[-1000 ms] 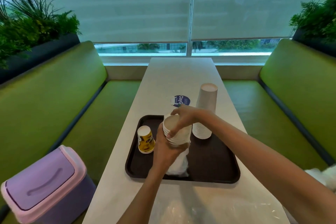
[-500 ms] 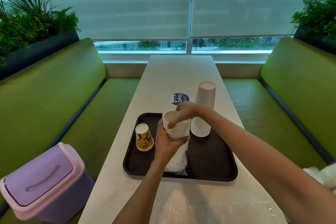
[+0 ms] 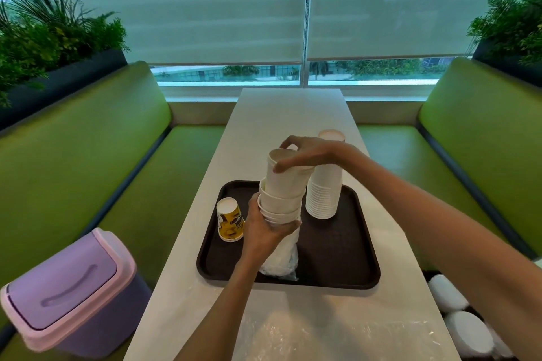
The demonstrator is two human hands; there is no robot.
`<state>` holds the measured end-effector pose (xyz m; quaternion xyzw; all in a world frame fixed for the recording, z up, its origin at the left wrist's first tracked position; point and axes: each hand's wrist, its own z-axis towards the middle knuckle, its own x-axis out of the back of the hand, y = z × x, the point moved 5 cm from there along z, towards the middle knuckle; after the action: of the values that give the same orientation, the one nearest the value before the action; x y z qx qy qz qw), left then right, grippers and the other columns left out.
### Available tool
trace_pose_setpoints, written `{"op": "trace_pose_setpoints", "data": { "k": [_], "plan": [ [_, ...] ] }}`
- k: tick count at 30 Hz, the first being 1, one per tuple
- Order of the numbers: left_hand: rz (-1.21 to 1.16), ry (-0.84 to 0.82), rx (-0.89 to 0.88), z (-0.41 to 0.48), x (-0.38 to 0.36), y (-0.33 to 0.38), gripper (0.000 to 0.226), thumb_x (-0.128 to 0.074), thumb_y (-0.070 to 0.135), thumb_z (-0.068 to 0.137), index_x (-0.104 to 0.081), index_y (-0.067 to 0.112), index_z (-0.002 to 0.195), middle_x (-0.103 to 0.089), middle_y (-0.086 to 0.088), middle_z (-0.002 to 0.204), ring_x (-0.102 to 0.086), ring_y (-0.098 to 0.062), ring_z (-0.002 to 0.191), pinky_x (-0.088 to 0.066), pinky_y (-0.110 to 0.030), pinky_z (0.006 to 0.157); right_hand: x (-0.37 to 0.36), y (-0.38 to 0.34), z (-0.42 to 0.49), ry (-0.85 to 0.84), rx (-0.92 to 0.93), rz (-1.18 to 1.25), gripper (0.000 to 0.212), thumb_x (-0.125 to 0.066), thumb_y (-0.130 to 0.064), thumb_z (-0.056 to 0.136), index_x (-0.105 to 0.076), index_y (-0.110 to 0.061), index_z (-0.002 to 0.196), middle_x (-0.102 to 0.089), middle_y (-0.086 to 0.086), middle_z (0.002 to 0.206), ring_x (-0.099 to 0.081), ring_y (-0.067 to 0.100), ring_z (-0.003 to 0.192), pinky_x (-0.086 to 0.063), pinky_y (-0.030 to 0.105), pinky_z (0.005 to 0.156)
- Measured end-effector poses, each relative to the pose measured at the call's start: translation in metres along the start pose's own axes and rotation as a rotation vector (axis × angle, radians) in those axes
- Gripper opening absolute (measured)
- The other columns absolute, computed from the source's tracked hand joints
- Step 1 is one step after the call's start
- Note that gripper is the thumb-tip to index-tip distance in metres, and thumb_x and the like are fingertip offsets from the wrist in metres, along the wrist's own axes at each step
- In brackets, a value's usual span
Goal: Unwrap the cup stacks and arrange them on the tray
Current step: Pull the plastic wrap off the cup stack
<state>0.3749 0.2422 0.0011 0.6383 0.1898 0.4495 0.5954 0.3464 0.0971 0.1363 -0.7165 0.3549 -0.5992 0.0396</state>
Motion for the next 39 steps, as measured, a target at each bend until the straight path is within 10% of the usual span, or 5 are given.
{"op": "trace_pose_setpoints", "data": {
  "k": [18,32,39],
  "plan": [
    [-0.001,-0.010,0.028,-0.008,0.002,-0.001,0.100,-0.089,0.028,0.061,-0.028,0.022,0.140,-0.045,0.011,0.124,-0.043,-0.005,0.108,-0.038,-0.017,0.086,0.038,-0.019,-0.024,0.089,0.036,0.007,0.070,-0.064,-0.049,0.085,-0.034,-0.018,0.140,-0.046,0.005,0.135,-0.049,0.022,0.109,-0.048,0.033,0.089],
    [-0.072,0.003,-0.049,-0.006,0.002,-0.011,0.094,-0.091,0.027,0.056,-0.035,0.025,0.132,-0.049,0.012,0.121,-0.050,-0.007,0.111,-0.042,-0.013,0.085,-0.012,0.069,-0.060,-0.330,-0.178,0.044,0.052,-0.076,-0.027,0.079,-0.052,-0.012,0.123,-0.062,0.003,0.110,-0.062,0.018,0.103,-0.055,0.031,0.089],
    [-0.079,0.004,-0.041,-0.001,0.001,-0.013,0.092,-0.091,0.023,0.058,-0.034,0.026,0.130,-0.047,0.011,0.122,-0.048,-0.009,0.114,-0.041,-0.020,0.091,0.056,0.068,-0.046,0.375,0.066,0.616,0.087,-0.085,-0.035,0.058,-0.046,-0.007,0.130,-0.060,0.005,0.118,-0.060,0.016,0.100,-0.051,0.016,0.071]
  ]
}}
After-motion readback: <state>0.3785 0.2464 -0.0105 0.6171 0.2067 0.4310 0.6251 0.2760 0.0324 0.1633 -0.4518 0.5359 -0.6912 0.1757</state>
